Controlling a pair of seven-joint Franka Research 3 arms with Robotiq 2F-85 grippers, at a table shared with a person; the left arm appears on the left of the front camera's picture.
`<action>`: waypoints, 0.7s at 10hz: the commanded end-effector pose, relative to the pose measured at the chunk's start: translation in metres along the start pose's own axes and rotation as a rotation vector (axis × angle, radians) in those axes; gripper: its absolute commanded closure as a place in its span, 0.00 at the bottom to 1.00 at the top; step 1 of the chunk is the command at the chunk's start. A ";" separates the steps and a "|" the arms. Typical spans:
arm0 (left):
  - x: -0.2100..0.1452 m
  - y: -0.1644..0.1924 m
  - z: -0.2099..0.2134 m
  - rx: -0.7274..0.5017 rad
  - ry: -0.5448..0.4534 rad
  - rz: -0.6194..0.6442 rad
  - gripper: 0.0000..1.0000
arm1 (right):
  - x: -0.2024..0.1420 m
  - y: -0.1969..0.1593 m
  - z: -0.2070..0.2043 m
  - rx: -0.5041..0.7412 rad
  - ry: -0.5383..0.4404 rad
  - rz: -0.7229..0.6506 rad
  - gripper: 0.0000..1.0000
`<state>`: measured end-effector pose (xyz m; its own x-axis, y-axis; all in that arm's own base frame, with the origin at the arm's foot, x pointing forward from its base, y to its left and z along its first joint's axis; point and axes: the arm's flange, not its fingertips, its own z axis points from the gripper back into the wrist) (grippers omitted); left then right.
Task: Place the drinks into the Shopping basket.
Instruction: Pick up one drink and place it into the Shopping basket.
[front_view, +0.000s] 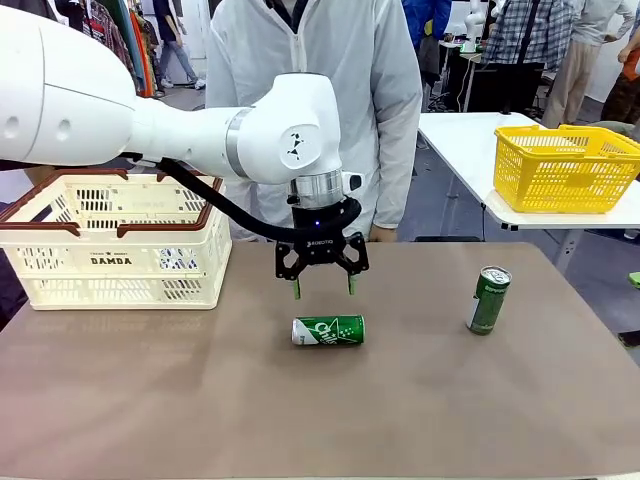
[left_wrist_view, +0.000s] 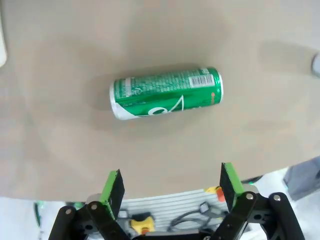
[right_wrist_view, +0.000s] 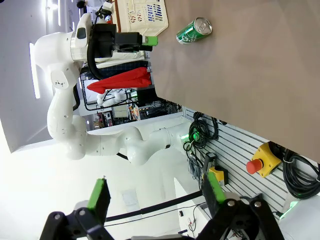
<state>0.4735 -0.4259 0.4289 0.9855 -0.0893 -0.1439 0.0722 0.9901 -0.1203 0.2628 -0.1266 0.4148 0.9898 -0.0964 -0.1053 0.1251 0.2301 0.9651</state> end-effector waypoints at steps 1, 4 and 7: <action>0.003 -0.005 0.003 0.098 -0.045 -0.402 0.00 | 0.002 0.007 0.000 0.019 -0.010 -0.008 0.00; -0.006 -0.007 -0.006 0.376 -0.134 -1.359 0.00 | 0.002 0.007 0.000 0.019 -0.010 -0.008 0.00; -0.008 0.004 -0.013 0.289 -0.289 -1.792 0.00 | 0.002 0.007 0.000 0.019 -0.010 -0.008 0.00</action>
<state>0.4698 -0.4434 0.4212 0.3331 -0.9394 -0.0814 0.9386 0.3221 0.1237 0.2628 -0.1267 0.4147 0.9897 -0.0966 -0.1055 0.1253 0.2299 0.9651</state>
